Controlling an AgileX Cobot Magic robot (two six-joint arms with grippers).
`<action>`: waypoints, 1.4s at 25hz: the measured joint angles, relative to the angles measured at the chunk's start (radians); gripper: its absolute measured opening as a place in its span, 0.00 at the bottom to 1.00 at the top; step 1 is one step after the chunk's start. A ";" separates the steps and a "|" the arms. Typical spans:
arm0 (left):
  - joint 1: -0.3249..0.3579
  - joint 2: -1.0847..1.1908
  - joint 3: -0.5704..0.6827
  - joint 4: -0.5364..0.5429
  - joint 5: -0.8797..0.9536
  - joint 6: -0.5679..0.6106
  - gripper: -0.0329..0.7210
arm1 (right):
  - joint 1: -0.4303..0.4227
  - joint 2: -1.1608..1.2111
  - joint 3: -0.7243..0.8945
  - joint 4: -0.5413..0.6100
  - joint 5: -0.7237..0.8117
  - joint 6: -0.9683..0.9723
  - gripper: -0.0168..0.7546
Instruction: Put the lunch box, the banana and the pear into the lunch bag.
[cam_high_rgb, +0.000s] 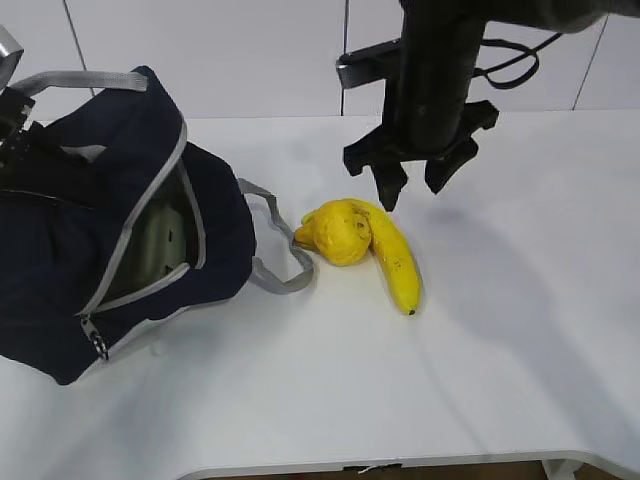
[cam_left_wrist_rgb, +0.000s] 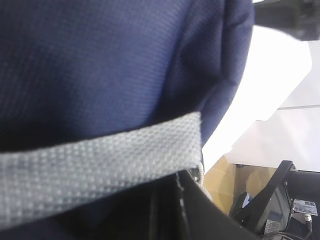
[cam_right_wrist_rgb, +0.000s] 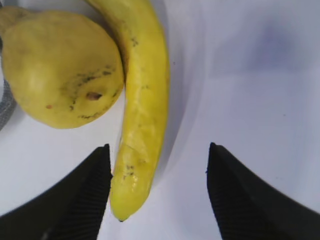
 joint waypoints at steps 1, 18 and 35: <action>0.000 0.000 0.000 0.000 0.000 0.000 0.02 | 0.000 0.014 0.000 0.005 0.000 0.012 0.66; 0.000 0.000 0.000 0.000 0.000 0.000 0.02 | 0.000 0.122 0.006 0.043 -0.007 0.041 0.66; 0.000 0.000 0.000 0.000 0.000 0.000 0.02 | 0.000 0.178 0.006 0.044 -0.014 0.041 0.66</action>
